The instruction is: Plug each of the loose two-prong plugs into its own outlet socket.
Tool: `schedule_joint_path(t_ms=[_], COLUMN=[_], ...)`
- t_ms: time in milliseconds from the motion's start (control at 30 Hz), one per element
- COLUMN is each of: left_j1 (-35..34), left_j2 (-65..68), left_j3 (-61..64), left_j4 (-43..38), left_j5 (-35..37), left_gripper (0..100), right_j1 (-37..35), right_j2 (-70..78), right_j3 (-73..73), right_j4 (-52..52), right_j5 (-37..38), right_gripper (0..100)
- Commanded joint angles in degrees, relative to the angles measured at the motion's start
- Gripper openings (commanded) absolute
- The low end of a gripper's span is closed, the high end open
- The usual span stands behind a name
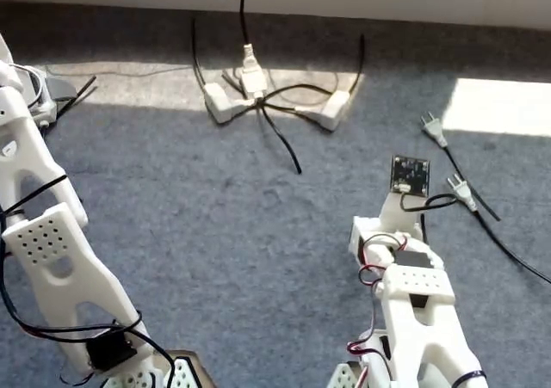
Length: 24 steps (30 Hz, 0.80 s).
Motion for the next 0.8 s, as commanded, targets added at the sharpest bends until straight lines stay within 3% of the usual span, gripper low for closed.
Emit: schedule_joint_path(t_ms=[0, 233, 400, 667, 767], left_j1=[-0.40, -5.76, -5.58, -2.51, -1.54], left_j2=[-1.45, 12.18, 18.24, 22.99, 24.13], left_j3=[0.22, 0.31, 0.22, 0.22, 0.31], left_j4=[-3.25, -19.52, -28.48, -36.31, -36.92], left_j5=[-0.18, -0.35, -0.18, -0.18, -0.18], left_gripper=[36, 36, 36, 36, 31], right_j1=[0.22, 0.22, 0.22, 0.22, 0.22], right_j2=[-1.01, -1.01, -1.01, -1.01, -1.01], right_j3=[-0.22, -0.22, -0.22, -0.22, -0.22], right_j4=[-0.75, -0.75, -0.84, -0.92, -0.92], right_j5=[0.00, 0.00, 0.00, 0.00, 0.00], right_gripper=[0.8, 0.8, 0.8, 0.8, 0.8])
